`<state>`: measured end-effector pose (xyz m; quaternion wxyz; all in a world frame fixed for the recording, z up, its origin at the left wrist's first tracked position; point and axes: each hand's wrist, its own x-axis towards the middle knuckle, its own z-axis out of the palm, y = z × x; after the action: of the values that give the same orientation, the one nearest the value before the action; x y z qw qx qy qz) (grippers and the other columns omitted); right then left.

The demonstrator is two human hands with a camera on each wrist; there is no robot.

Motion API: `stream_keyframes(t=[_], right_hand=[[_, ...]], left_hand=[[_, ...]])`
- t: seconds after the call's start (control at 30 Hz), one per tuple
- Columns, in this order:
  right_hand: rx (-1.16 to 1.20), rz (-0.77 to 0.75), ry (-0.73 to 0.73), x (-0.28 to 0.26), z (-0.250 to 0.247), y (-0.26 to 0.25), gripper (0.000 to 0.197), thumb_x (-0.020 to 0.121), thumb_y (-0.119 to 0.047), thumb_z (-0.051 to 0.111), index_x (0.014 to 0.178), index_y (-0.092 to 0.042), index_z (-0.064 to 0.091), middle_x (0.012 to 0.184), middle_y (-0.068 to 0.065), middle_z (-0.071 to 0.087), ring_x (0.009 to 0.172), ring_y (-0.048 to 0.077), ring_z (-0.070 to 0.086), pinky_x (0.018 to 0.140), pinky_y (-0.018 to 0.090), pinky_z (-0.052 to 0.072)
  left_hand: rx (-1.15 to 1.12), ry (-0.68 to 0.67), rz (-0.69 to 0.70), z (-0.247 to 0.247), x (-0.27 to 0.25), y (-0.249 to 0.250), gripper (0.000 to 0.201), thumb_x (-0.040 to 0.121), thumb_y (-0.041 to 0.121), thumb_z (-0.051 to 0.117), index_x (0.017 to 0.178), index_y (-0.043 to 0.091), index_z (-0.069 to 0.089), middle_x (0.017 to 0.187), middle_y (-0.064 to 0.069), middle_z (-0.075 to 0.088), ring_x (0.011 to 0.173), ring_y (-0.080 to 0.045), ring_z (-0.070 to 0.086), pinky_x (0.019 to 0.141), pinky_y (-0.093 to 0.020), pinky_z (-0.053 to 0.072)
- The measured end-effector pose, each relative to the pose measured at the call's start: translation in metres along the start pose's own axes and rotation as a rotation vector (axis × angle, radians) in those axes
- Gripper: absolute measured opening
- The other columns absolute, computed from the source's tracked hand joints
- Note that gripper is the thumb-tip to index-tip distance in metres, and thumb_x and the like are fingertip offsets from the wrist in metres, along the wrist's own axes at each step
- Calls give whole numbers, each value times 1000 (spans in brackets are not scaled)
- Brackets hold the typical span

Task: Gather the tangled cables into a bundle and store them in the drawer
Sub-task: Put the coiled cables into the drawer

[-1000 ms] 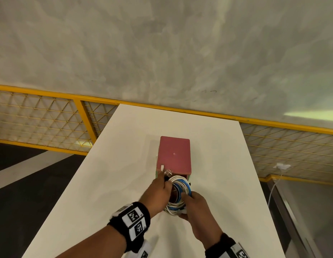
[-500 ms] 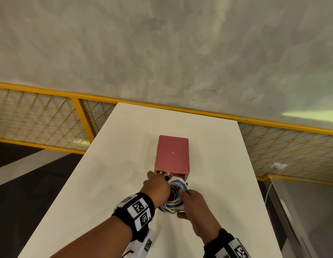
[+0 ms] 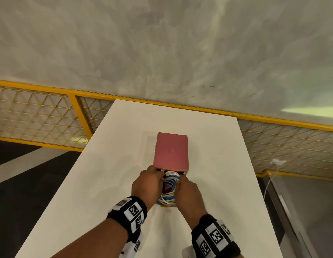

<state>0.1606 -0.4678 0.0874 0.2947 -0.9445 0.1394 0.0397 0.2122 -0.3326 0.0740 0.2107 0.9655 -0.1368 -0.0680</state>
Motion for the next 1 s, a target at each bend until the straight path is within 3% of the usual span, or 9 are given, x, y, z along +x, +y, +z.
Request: stream_keyframes(t=[0.13, 0.23, 0.37, 0.47, 0.63, 0.7, 0.77, 0.83, 1.0], right_hand=[[-133, -22, -27, 9, 3, -1, 30, 100, -21, 35, 114, -10, 58, 107, 10, 70, 96, 26, 66, 79, 34, 51], [-150, -14, -24, 11, 5, 0, 30, 99, -21, 36, 114, -11, 59, 108, 8, 70, 97, 25, 66, 79, 32, 49], [-128, -22, 21, 11, 10, 2, 29, 98, -21, 36, 107, -11, 62, 102, 9, 69, 92, 26, 65, 76, 35, 50], [-106, -39, 70, 15, 13, 5, 28, 96, -18, 36, 105, -10, 62, 99, 10, 66, 90, 28, 62, 70, 35, 46], [-6, -49, 197, 19, 26, 11, 52, 86, -32, 18, 92, -9, 64, 86, 13, 61, 76, 27, 55, 62, 31, 35], [75, 10, 262, 20, 33, 14, 44, 89, -31, 30, 92, -8, 68, 86, 14, 56, 76, 31, 55, 63, 32, 38], [153, 85, 322, 21, 36, 16, 26, 91, -18, 50, 97, -9, 74, 90, 15, 53, 79, 36, 56, 67, 32, 43], [226, 140, 339, 20, 37, 19, 22, 91, -12, 58, 104, -13, 75, 99, 14, 53, 84, 38, 58, 74, 34, 47], [571, 271, 263, 16, 31, 16, 26, 95, -18, 54, 120, -19, 49, 113, 7, 48, 90, 25, 57, 81, 37, 50]], left_hand=[[12, 15, -13, 3, 3, -2, 27, 90, 29, 47, 106, 26, 69, 110, -1, 56, 101, -26, 52, 68, -33, 50], [8, 11, 93, 5, 5, -6, 31, 89, 25, 44, 105, 19, 70, 117, 2, 58, 103, -29, 50, 70, -36, 48], [89, 48, 155, 3, 4, -12, 39, 80, 32, 38, 101, 31, 71, 107, 11, 69, 102, -24, 57, 83, -39, 37], [-16, 121, 30, 4, 8, -11, 29, 86, 30, 45, 97, 31, 72, 100, 11, 69, 100, -21, 54, 79, -35, 33], [-397, 225, -204, 13, 18, -8, 6, 83, 21, 66, 88, 20, 66, 98, -5, 51, 94, -31, 53, 77, -39, 50], [-399, 190, -261, 15, 18, -10, 15, 85, 29, 65, 91, 20, 56, 97, -5, 51, 91, -34, 57, 78, -41, 50], [-351, 178, -223, 17, 17, -10, 18, 87, 32, 61, 94, 19, 53, 97, -6, 52, 86, -34, 59, 76, -45, 51], [-331, 164, -198, 19, 18, -8, 19, 87, 32, 60, 95, 18, 51, 97, -7, 53, 81, -33, 60, 73, -46, 52], [-753, -41, -569, 15, 27, -11, 53, 76, 46, 65, 112, 16, 40, 106, -12, 62, 91, -30, 65, 82, -43, 56]])
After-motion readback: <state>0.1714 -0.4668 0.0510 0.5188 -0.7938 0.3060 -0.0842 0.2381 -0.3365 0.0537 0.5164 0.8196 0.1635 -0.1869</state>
